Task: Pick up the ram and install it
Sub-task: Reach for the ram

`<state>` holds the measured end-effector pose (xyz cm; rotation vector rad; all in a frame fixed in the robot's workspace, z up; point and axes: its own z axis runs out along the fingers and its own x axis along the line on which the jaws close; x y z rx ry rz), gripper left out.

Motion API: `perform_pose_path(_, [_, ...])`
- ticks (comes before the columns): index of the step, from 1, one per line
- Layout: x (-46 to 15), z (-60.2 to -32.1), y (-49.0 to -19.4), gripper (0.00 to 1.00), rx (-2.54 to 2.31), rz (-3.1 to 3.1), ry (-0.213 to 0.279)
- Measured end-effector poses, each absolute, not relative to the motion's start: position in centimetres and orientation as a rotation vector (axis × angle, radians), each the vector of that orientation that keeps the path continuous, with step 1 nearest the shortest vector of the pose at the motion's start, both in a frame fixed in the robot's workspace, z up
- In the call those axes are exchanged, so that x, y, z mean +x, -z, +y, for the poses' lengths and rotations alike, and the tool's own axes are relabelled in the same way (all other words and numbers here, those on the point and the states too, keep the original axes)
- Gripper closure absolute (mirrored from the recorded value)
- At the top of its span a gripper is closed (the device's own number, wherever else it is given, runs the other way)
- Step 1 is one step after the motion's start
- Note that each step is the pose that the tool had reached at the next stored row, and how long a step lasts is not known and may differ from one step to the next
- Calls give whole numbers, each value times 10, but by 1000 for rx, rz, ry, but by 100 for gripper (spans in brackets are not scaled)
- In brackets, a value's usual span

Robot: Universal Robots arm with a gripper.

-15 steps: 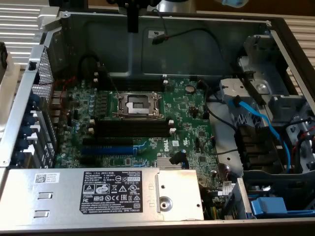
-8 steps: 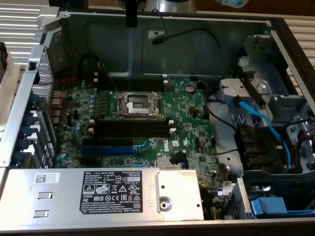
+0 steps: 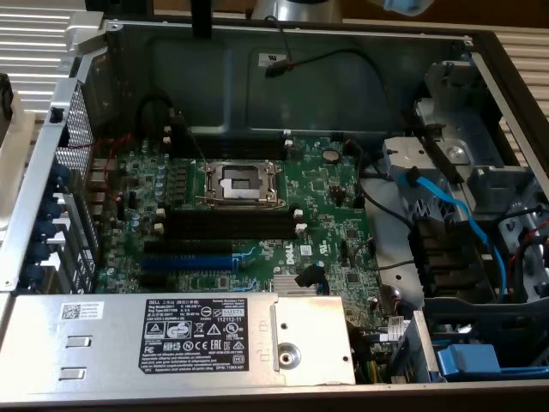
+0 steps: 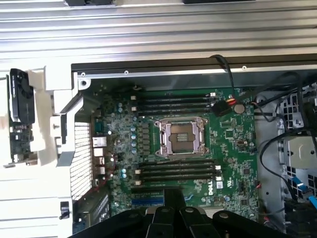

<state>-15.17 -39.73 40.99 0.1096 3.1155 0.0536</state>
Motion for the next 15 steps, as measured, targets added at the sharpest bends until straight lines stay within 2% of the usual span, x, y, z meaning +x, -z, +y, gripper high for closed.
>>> perform_pose_path(15, [-182, -396, -410, 90, 103, 3080, -47])
